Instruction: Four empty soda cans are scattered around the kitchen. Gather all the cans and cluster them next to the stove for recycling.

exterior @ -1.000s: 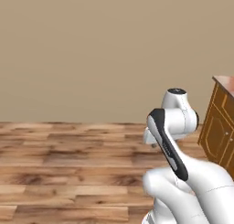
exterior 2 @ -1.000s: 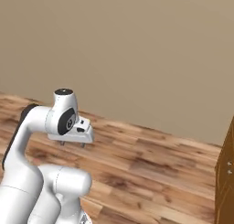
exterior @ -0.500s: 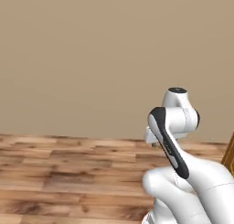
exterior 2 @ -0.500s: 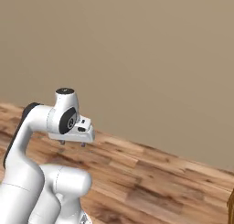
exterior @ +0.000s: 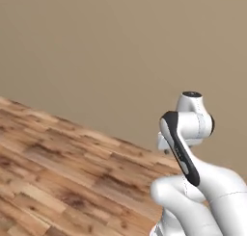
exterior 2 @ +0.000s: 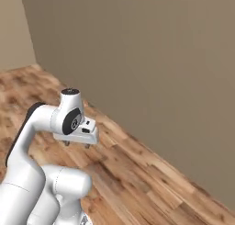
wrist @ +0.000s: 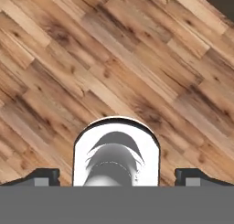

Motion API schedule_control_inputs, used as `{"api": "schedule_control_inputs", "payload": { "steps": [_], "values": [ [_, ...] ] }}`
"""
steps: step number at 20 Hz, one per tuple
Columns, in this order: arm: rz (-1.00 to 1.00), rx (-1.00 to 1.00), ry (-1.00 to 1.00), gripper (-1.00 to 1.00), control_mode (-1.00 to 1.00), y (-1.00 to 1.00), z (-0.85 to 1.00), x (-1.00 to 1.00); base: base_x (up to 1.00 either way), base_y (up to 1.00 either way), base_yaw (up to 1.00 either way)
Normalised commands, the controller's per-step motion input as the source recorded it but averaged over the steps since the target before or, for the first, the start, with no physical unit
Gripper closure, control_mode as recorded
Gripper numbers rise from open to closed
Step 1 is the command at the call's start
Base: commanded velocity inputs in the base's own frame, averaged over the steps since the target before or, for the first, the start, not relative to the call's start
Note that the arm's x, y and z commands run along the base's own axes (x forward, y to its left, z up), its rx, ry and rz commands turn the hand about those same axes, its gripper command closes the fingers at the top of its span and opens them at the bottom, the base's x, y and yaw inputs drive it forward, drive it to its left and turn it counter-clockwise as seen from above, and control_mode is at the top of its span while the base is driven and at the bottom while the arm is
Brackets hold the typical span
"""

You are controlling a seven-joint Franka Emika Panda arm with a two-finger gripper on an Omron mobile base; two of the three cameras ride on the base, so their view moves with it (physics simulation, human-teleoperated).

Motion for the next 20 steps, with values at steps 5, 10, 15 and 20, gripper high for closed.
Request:
{"api": "schedule_control_inputs", "payload": {
  "steps": [5,10,15,20],
  "values": [
    [0.0,0.0,0.0,-1.0,1.0,0.0,0.0,0.0,0.22,-0.17,0.92],
    [0.0,0.0,0.0,-1.0,1.0,0.0,0.0,0.0,0.24,-0.18,0.91],
    [0.0,0.0,0.0,-1.0,1.0,0.0,0.0,0.0,0.66,-0.31,0.8],
    [0.0,0.0,0.0,-1.0,1.0,0.0,0.0,0.0,0.95,-0.8,0.45]
  ]
}}
